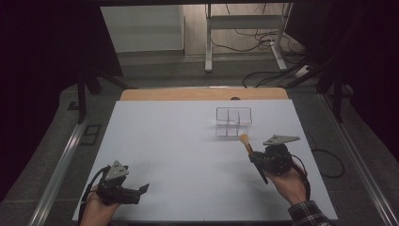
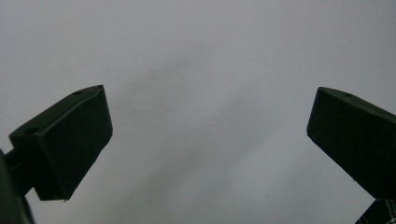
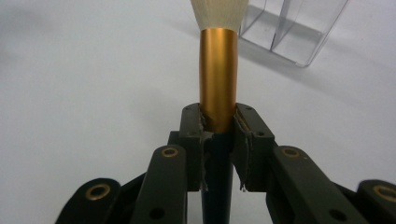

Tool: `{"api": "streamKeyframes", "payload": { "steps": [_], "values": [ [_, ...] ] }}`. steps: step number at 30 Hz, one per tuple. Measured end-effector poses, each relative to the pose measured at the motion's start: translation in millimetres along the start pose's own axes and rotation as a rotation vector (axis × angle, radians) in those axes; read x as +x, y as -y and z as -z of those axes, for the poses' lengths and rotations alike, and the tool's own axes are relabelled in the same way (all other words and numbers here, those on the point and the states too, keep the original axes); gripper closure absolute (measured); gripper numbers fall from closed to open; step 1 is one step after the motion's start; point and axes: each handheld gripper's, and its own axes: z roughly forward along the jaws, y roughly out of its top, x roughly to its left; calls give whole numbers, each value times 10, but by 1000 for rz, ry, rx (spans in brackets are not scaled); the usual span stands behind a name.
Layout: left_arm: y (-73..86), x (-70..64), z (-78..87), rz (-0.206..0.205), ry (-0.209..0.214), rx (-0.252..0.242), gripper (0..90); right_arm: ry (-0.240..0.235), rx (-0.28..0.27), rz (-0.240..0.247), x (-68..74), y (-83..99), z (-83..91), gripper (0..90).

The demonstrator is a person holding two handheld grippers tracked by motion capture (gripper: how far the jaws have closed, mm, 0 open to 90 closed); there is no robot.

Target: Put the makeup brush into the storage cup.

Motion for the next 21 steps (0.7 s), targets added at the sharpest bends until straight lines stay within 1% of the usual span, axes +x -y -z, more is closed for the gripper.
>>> {"api": "streamKeyframes", "payload": {
  "steps": [4,8,14,19,21],
  "values": [
    [-1,-10,-10,-7,4,9,9,2,-30,-7,-8,-10,29,743],
    [0,-14,-16,-8,8,14,9,-6,-41,-14,-21,-13,43,743],
    [1,-13,-18,-9,10,17,9,-4,-55,-16,-23,-16,46,743],
    [3,-11,-19,-9,13,19,10,4,-95,-23,-24,-32,85,743],
    [3,-12,-19,-9,14,19,9,5,-103,-26,-24,-35,93,742]
  ]
}}
